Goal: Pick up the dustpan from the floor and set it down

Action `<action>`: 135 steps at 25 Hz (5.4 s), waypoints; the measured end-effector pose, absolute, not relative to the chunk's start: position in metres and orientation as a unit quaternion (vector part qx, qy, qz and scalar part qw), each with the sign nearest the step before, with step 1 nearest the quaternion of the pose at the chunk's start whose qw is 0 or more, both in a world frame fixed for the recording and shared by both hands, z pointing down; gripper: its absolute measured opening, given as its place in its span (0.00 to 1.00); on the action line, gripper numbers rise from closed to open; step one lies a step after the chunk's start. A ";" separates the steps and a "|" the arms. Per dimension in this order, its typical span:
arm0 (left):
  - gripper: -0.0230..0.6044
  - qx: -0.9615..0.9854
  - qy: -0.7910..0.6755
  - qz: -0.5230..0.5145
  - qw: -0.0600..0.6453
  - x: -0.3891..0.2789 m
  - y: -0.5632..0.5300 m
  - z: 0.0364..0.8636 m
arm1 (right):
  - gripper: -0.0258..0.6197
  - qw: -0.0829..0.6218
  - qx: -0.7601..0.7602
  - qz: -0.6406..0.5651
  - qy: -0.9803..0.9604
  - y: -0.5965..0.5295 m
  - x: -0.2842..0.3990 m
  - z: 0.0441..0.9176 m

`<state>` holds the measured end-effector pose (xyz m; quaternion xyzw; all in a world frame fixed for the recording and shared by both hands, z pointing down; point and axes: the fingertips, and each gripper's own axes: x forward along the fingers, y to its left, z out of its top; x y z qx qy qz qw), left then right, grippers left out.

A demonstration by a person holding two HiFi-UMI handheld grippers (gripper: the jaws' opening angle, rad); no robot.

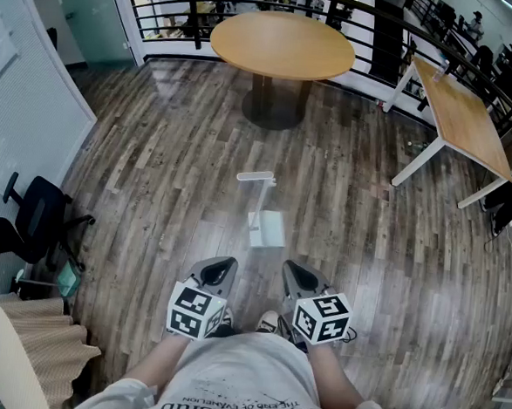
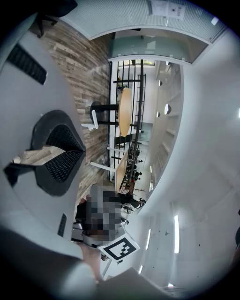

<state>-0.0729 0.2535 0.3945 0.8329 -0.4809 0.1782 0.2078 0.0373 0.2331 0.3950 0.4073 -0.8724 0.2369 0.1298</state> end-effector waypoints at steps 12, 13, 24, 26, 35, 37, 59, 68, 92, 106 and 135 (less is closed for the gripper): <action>0.07 0.839 -0.471 0.183 0.204 -0.072 0.257 0.395 | 0.07 0.132 0.410 0.245 -0.869 0.239 0.034 0.399; 0.07 0.839 -0.469 0.184 0.204 -0.072 0.257 0.395 | 0.07 0.128 0.413 0.247 -0.867 0.239 0.035 0.399; 0.07 0.854 -0.445 0.179 0.203 -0.082 0.265 0.395 | 0.07 0.118 0.428 0.249 -0.861 0.245 0.021 0.394; 0.07 0.857 -0.439 0.176 0.203 -0.088 0.268 0.394 | 0.07 0.117 0.433 0.249 -0.858 0.247 0.016 0.395; 0.07 0.878 -0.392 0.188 0.199 -0.104 0.288 0.404 | 0.07 0.103 0.475 0.242 -0.840 0.249 0.005 0.397; 0.07 0.882 -0.384 0.190 0.196 -0.103 0.287 0.405 | 0.07 0.101 0.477 0.244 -0.838 0.250 0.005 0.399; 0.07 0.860 -0.443 0.168 0.189 -0.046 0.107 0.391 | 0.08 0.096 0.393 0.241 -0.882 0.080 0.059 0.398; 0.07 0.851 -0.464 0.162 0.187 -0.006 0.053 0.384 | 0.07 0.113 0.358 0.252 -0.892 0.024 0.087 0.402; 0.07 0.852 -0.447 0.214 0.170 -0.061 -0.008 0.402 | 0.08 0.115 0.376 0.292 -0.872 -0.027 0.039 0.417; 0.07 0.855 -0.415 0.260 0.168 -0.067 -0.048 0.455 | 0.07 0.141 0.383 0.298 -0.863 -0.046 0.026 0.446; 0.45 0.834 -0.196 0.512 0.062 -0.055 -0.085 0.638 | 0.08 0.133 0.400 0.392 -0.818 -0.044 0.027 0.525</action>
